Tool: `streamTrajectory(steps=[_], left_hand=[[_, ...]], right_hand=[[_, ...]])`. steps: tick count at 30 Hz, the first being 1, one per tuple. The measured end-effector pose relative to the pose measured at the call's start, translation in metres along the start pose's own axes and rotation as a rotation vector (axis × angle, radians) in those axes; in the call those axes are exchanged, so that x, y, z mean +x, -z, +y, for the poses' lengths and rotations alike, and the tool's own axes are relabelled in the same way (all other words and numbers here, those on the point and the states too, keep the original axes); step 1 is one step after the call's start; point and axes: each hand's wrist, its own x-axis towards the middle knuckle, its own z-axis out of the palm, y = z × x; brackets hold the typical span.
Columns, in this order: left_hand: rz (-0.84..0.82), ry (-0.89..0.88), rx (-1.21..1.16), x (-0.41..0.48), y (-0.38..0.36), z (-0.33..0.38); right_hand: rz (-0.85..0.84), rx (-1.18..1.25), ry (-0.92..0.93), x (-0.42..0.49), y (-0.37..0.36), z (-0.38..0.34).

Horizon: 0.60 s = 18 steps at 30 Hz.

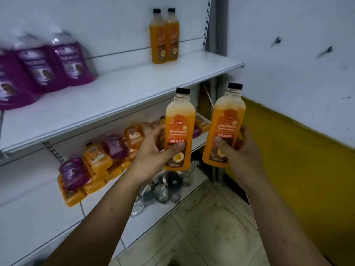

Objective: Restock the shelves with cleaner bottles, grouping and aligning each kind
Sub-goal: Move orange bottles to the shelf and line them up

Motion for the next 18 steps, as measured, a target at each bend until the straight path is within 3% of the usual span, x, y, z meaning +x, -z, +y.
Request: streamTrajectory(steps=[5,12,18], left_hand=[[-0.009,-0.077,0.001,0.069,-0.011,0.026],[0.074,-0.235,0.175,0.160,-0.011,0.066],[0.168,-0.249,0.213,0.227,-0.016,0.081]], right_hand=[[0.009,-0.009,0.102,0.068,0.016,-0.024],[-0.001,-0.095,0.180,0.169,0.018,-0.052],[-0.024,-0.130,0.257,0.253,0.009,-0.061]])
